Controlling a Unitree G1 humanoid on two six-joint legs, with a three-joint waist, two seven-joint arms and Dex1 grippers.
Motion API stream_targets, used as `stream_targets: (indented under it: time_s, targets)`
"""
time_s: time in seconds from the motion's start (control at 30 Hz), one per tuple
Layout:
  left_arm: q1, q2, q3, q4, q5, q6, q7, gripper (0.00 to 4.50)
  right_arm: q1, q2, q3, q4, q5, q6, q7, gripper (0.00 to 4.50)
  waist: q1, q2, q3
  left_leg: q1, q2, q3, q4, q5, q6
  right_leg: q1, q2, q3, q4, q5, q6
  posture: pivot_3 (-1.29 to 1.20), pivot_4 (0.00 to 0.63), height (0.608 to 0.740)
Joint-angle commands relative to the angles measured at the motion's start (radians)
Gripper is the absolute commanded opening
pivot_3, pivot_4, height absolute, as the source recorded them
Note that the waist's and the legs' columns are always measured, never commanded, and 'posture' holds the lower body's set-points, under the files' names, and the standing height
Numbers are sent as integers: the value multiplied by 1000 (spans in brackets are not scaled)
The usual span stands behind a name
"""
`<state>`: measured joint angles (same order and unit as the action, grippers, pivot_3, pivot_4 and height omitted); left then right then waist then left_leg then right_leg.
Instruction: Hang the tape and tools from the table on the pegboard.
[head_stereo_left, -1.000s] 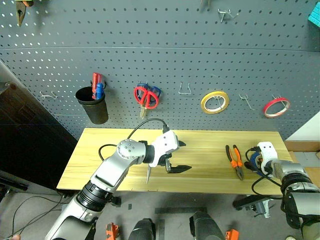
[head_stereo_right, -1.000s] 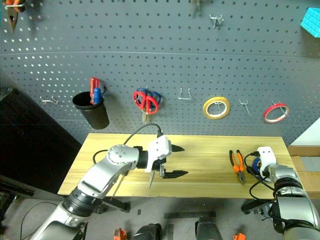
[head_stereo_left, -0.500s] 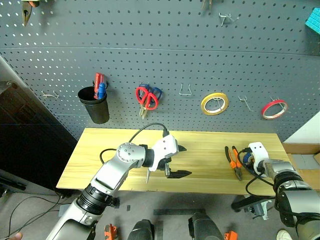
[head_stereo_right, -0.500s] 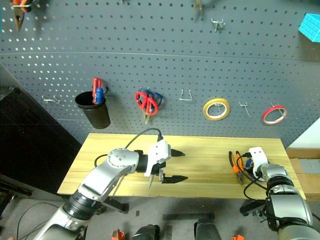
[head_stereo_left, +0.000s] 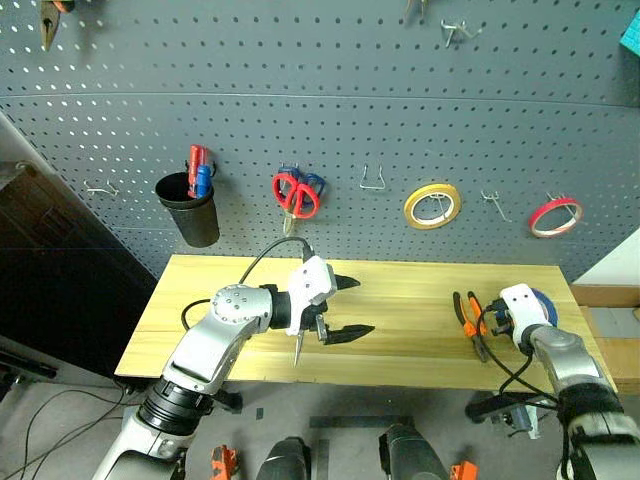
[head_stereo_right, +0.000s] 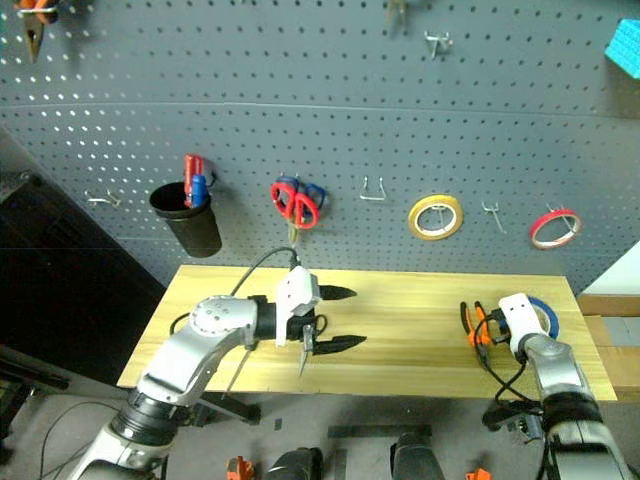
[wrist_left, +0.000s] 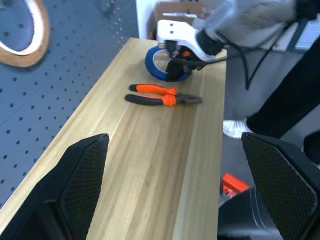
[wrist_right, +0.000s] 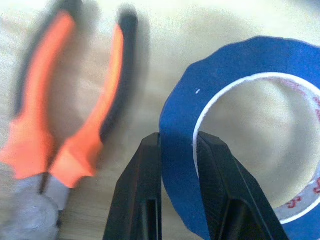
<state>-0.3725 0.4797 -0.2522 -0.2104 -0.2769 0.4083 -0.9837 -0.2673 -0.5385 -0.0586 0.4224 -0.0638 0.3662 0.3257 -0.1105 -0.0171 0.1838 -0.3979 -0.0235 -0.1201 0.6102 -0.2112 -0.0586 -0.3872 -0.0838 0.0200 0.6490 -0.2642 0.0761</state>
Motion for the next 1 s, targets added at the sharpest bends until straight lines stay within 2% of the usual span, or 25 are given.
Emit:
stream_targets:
  time_s: [0.03, 0.17, 0.33, 0.5, 0.77, 0.9, 0.93, 1.0]
  targets:
    - [2, -13, 40, -61, -34, -14, 24, 4500, 123, 30, -15, -369, -31, 56, -69, 685, 0, 0, 0, -1, 0, 0, 0, 0, 0, -1, 0, 0, 1, 0, -1, -171, 147, 740]
    - [-4, -32, 62, -73, -23, -41, 75, 4500, 235, 131, 7, -660, -86, -14, -184, 685, -1, 1, 0, -1, 0, 1, 1, 0, 0, -1, 0, 0, 1, -1, 1, -177, 149, 740]
    - [-27, -57, 74, -71, -19, -64, 120, 4500, 220, 190, 31, -777, -135, -83, -242, 685, 1, 0, 0, -1, 0, 2, 3, 0, 0, 0, 0, 2, 0, 1, 3, -180, 150, 740]
    - [-58, -75, 64, -51, -12, -76, 136, 4500, 93, 182, -22, -689, -96, -107, -235, 685, 1, 0, 0, 0, 0, 2, 4, 1, 0, 0, 0, 2, 0, 2, 3, -181, 149, 740]
    - [-68, -93, 52, -24, 11, -100, 145, 4500, -113, 158, -62, -352, 14, -219, -144, 685, -4, 0, 0, -1, 0, 3, 3, 1, 0, 0, 1, 3, -1, 5, -3, -176, 143, 740]
    - [-66, -95, 57, -15, 16, -106, 153, 4500, -132, 153, -59, -292, 23, -261, -127, 685, -4, 0, 0, 0, 0, 4, 3, 1, 0, -1, 1, 3, -1, 5, -3, -168, 138, 740]
    - [-62, -91, 60, -13, 18, -110, 153, 4500, -123, 153, -60, -294, 24, -261, -125, 1405, -4, 0, 0, 0, 0, 4, 3, 1, 0, -1, 1, 3, -1, 5, -3, -168, 138, 740]
    - [-53, -79, 65, -10, 24, -118, 153, 4500, -94, 153, -57, -319, 22, -251, -121, 1858, -4, 0, 0, -1, 0, 4, 3, 1, 0, -1, 1, 3, -1, 5, -3, -168, 141, 740]
